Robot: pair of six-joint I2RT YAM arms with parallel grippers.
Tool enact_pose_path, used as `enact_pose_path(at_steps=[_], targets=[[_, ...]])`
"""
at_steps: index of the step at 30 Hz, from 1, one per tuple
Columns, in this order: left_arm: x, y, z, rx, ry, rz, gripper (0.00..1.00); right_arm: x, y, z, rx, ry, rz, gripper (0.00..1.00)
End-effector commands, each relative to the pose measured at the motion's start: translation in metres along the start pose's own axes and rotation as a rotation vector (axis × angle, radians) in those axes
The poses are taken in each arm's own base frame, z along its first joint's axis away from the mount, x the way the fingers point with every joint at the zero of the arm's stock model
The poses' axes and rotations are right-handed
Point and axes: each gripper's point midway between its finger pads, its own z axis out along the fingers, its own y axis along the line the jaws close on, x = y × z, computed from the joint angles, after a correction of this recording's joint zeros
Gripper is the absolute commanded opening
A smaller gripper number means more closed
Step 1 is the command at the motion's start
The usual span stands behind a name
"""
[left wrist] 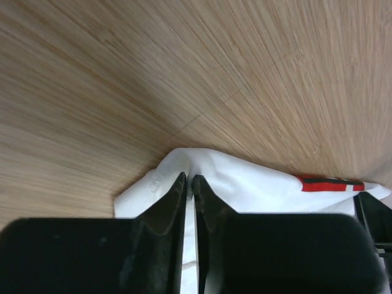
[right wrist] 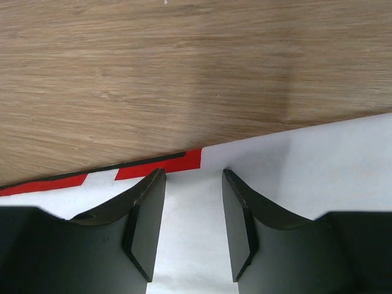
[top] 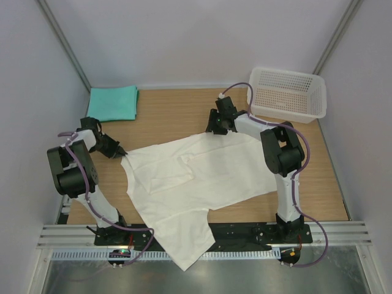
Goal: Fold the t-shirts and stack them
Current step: Fold the tshirt
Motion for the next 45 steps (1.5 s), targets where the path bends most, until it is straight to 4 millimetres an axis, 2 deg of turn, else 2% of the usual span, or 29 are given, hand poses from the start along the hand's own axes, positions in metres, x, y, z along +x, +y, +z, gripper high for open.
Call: enact_pose_path(at_steps=[1, 2, 5, 9, 15, 20, 24, 26, 27, 29, 31, 32, 33, 34, 35, 37, 38, 39, 40, 42, 43, 44, 45], targets=[[-0.019, -0.004, -0.004, 0.003, -0.052, 0.022, 0.08, -0.002, -0.016, 0.008, 0.065, -0.015, 0.017, 0.48], [-0.022, -0.004, -0.003, -0.002, -0.069, 0.031, 0.06, -0.005, -0.026, 0.008, 0.119, -0.041, 0.007, 0.48], [-0.033, -0.002, -0.004, -0.005, -0.118, 0.07, 0.01, -0.002, -0.04, 0.01, 0.166, -0.033, 0.002, 0.47], [-0.043, -0.008, -0.003, 0.03, -0.16, 0.122, 0.0, 0.002, -0.052, 0.013, 0.2, -0.019, -0.021, 0.47], [-0.051, -0.024, 0.001, 0.104, -0.17, 0.158, 0.0, 0.004, -0.053, 0.023, 0.191, 0.0, -0.057, 0.47], [-0.058, -0.03, 0.011, 0.128, -0.15, 0.17, 0.0, -0.008, -0.049, 0.029, 0.179, -0.013, -0.091, 0.48], [-0.074, -0.04, -0.001, 0.107, -0.184, 0.197, 0.01, -0.02, -0.042, 0.027, 0.169, -0.018, -0.144, 0.48], [-0.074, -0.04, -0.017, 0.075, -0.203, 0.192, 0.1, -0.028, -0.034, 0.02, 0.15, -0.021, -0.172, 0.49], [-0.074, -0.038, -0.024, 0.055, -0.214, 0.181, 0.23, -0.031, -0.032, 0.016, 0.148, -0.022, -0.18, 0.5], [-0.066, -0.028, -0.038, -0.007, -0.218, 0.149, 0.35, -0.039, -0.02, 0.001, 0.125, -0.034, -0.197, 0.52], [-0.056, -0.028, -0.063, -0.012, -0.252, 0.154, 0.47, -0.048, -0.003, -0.02, 0.093, -0.07, -0.228, 0.56], [-0.051, -0.024, -0.069, -0.021, -0.263, 0.153, 0.65, -0.049, 0.001, -0.027, 0.092, -0.073, -0.241, 0.58], [-0.048, -0.031, -0.09, 0.001, -0.31, 0.17, 0.66, -0.05, 0.005, -0.034, 0.086, -0.077, -0.26, 0.6], [-0.041, -0.029, -0.098, -0.009, -0.316, 0.176, 0.66, -0.048, 0.012, -0.042, 0.077, -0.081, -0.274, 0.62], [-0.033, -0.026, -0.102, -0.013, -0.321, 0.181, 0.66, -0.052, 0.02, -0.056, 0.064, -0.097, -0.287, 0.63], [-0.014, -0.039, -0.119, 0.033, -0.338, 0.221, 0.66, -0.047, 0.031, -0.068, 0.03, -0.094, -0.317, 0.67], [0.001, -0.038, -0.115, 0.044, -0.313, 0.23, 0.64, -0.044, 0.048, -0.08, -0.013, -0.101, -0.342, 0.67], [0.017, -0.045, -0.114, 0.082, -0.276, 0.254, 0.63, -0.034, 0.059, -0.083, -0.065, -0.077, -0.359, 0.67], [0.042, -0.056, -0.11, 0.115, -0.234, 0.311, 0.62, -0.015, 0.076, -0.084, -0.163, -0.033, -0.389, 0.67], [0.083, -0.054, -0.094, 0.139, -0.111, 0.355, 0.59, 0.014, 0.104, -0.094, -0.296, 0.018, -0.438, 0.67], [0.107, -0.06, -0.087, 0.158, -0.062, 0.413, 0.59, 0.041, 0.109, -0.096, -0.366, 0.08, -0.46, 0.66], [0.118, -0.049, -0.078, 0.137, -0.032, 0.415, 0.57, 0.057, 0.125, -0.099, -0.433, 0.093, -0.494, 0.65], [0.133, -0.049, -0.074, 0.137, -0.007, 0.465, 0.57, 0.068, 0.13, -0.104, -0.468, 0.106, -0.515, 0.64]])
